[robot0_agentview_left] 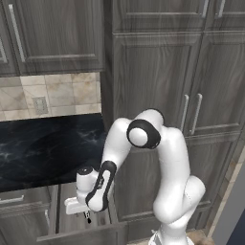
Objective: Take the tongs from the drawer on the left and place them on the dining counter next to the tray containing the hot dog.
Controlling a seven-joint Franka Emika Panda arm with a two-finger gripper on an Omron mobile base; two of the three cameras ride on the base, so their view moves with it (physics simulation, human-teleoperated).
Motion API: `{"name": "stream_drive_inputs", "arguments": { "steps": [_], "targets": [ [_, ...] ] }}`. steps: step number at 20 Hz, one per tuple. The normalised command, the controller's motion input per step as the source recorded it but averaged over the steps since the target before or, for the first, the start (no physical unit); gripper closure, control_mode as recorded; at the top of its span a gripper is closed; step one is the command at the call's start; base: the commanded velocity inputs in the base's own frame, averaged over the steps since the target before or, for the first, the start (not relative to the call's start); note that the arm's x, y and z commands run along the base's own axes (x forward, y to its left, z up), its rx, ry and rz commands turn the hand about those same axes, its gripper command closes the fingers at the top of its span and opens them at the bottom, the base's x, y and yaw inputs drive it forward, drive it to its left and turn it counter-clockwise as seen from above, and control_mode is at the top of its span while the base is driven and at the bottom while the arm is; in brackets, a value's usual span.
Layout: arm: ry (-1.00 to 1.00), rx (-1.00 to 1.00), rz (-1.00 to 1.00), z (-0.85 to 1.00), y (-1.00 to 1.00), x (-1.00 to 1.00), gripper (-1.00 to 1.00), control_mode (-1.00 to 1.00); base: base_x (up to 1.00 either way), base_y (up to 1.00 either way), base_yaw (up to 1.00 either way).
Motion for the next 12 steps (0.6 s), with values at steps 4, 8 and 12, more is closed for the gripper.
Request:
{"name": "stream_drive_inputs", "arguments": {
  "steps": [4,8,12],
  "targets": [
    [0.00,0.00,0.00,0.00,0.00,0.00,1.00,-1.00,0.00,0.00,0.00],
    [0.00,0.00,0.00,0.02,0.00,0.00,1.00,-1.00,0.00,0.00,0.00],
    [-0.02,0.01,0.03,0.58,0.00,-0.07,1.00,-1.00,0.00,0.00,0.00]
  ]
}}
